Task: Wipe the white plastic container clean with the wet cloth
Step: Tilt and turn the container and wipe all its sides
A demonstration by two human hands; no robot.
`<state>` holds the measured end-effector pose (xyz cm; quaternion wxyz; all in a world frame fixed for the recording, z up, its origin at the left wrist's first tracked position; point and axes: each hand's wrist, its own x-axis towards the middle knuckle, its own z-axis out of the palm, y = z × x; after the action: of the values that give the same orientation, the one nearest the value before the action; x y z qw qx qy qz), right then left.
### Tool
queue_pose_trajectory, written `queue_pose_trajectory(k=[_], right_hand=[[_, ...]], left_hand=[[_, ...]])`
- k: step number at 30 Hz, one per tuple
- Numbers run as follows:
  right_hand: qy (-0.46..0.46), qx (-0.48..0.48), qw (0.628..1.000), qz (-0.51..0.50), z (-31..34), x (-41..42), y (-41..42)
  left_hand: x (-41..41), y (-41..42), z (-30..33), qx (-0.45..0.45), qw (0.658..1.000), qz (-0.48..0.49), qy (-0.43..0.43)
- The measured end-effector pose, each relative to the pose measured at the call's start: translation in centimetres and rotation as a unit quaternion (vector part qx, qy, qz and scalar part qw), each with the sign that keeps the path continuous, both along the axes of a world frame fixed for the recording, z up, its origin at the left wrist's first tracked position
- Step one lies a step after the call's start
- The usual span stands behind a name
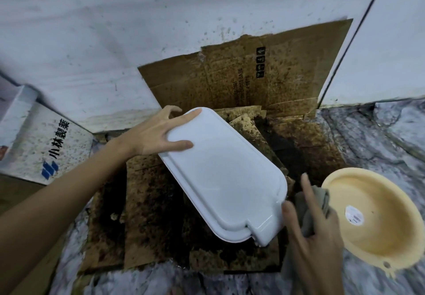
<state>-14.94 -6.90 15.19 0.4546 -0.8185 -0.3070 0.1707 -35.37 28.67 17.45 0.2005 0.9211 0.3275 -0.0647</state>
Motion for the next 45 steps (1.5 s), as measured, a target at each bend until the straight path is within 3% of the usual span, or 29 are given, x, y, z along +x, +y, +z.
queue_pose_trajectory(k=[4,9,15,18,21,29,38,45], right_hand=[[-0.034,-0.014,0.996,0.083,0.7,6.0,2.5],[-0.002,-0.041,0.961,0.274,1.5,9.3,9.2],[-0.017,-0.084,0.892,0.445,1.3,8.7,15.0],[-0.046,-0.114,0.861,0.493,0.8,8.1,15.9],[-0.053,-0.119,0.861,0.492,0.5,8.1,16.1],[-0.004,-0.096,0.889,0.448,1.2,8.1,15.6],[0.080,-0.025,0.954,0.289,2.1,4.0,11.6],[0.094,0.004,0.975,0.202,1.1,0.6,10.1]], left_hand=[[-1.6,-4.4,-0.6,0.039,0.988,0.114,-0.095],[-1.4,-14.6,-2.3,-0.035,0.912,0.343,-0.221],[1.8,-22.0,-2.7,-0.135,0.846,0.418,-0.302],[2.6,-22.1,-2.7,-0.139,0.832,0.420,-0.335],[2.6,-21.6,-2.8,-0.141,0.830,0.415,-0.344],[2.0,-19.2,-2.4,-0.132,0.868,0.365,-0.309],[0.4,-12.3,0.6,-0.267,0.897,0.213,-0.281],[-0.1,-10.0,0.2,-0.289,0.914,0.158,-0.236]])
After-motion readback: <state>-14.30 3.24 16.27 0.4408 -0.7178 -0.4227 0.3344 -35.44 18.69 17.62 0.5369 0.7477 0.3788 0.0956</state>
